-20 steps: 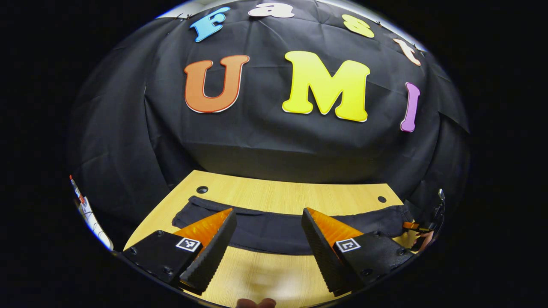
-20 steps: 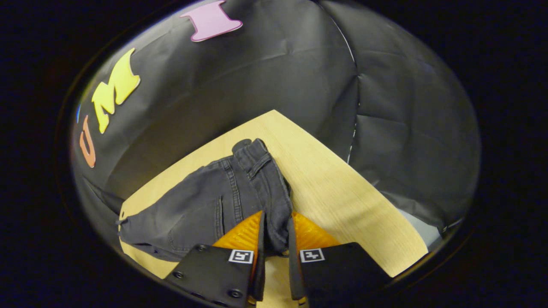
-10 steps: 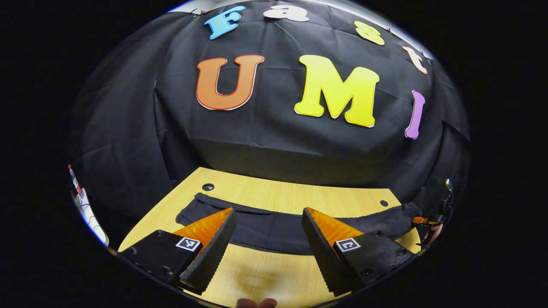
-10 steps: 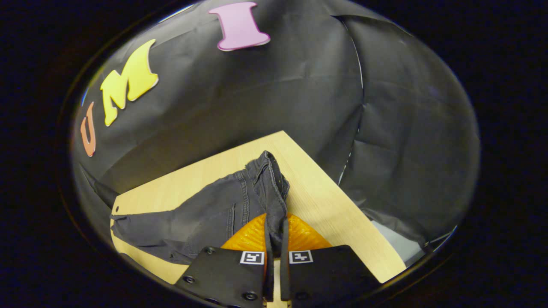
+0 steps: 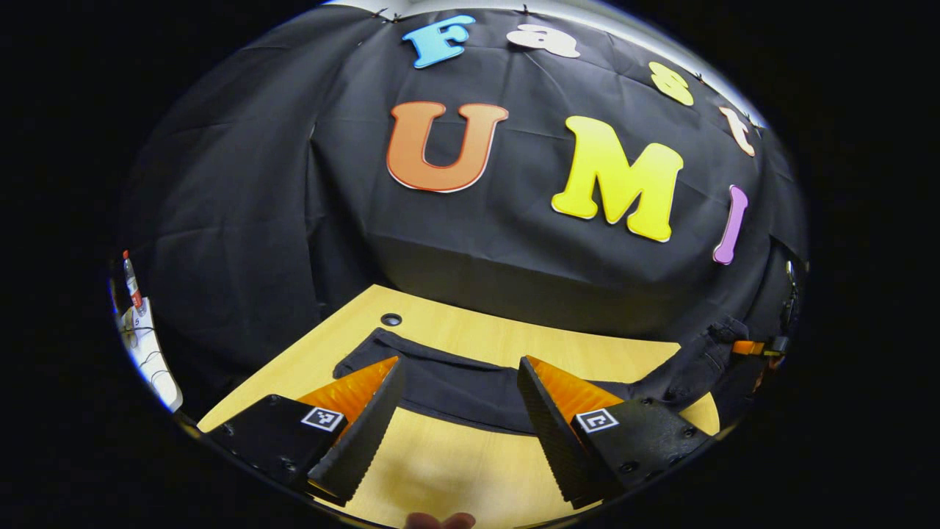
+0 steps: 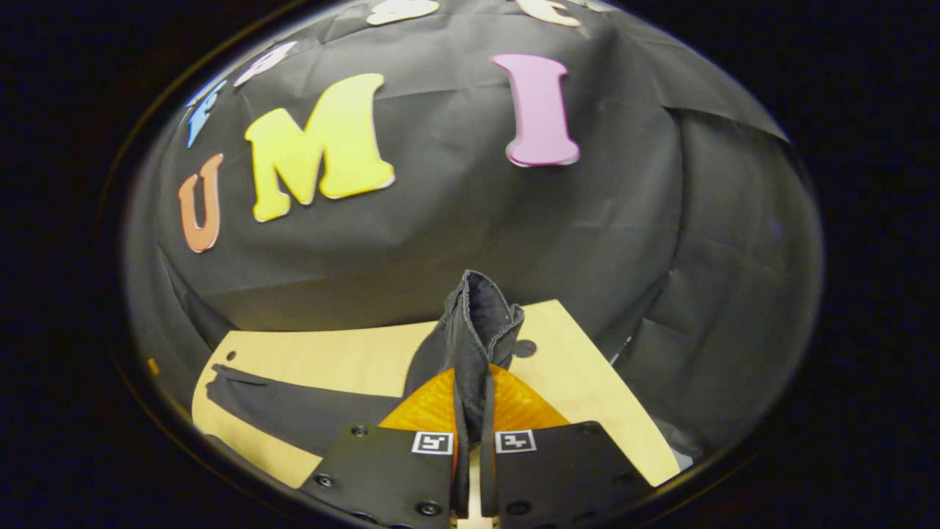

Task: Grasp the waist and the cuffs of the jeans and fold them to make the two legs overlap; first hold the waist and fold one-third of the jeans toward the cuffs, then hold the cuffs and fold the remaining one-third in the same direction to finish folding.

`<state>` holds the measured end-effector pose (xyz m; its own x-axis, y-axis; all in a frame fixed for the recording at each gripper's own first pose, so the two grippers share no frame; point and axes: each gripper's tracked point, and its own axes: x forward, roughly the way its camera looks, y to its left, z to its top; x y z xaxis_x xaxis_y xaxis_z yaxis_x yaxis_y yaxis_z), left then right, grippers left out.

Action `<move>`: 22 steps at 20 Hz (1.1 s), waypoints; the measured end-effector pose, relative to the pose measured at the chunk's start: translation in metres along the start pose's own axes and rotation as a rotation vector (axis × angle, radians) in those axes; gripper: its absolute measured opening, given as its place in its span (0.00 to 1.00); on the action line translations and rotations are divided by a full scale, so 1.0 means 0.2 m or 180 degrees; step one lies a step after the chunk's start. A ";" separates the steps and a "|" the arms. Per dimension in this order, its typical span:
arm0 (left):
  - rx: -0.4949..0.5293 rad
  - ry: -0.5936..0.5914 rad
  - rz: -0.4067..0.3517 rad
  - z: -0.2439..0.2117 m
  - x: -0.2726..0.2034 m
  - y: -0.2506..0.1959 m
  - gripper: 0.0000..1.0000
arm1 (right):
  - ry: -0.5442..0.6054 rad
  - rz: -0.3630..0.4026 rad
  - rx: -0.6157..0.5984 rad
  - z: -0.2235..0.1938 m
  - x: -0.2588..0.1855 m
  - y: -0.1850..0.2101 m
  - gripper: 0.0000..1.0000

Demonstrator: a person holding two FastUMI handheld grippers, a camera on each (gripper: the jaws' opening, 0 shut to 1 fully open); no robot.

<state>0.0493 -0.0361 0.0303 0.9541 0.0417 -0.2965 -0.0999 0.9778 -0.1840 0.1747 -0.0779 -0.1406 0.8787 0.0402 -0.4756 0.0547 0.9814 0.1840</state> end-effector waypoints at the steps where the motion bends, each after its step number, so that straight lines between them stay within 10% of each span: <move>1: -0.0021 -0.0022 0.0011 0.01 -0.01 0.04 0.99 | -0.0025 0.0065 -0.0057 0.02 -0.02 0.11 0.06; 10: -0.0192 -0.0139 0.0206 0.02 -0.11 0.39 0.99 | -0.0013 0.0542 -0.0458 -0.09 -0.01 0.99 0.02; 22: -0.0379 -0.0091 0.0345 -0.04 -0.23 0.68 0.99 | 0.0500 0.0567 -0.1210 -0.84 0.29 1.65 0.06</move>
<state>-0.0113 0.0937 0.0107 0.9434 0.1532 -0.2942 -0.2339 0.9361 -0.2627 0.1638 0.2799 -0.2528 0.7744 0.2140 -0.5954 -0.2949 0.9547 -0.0404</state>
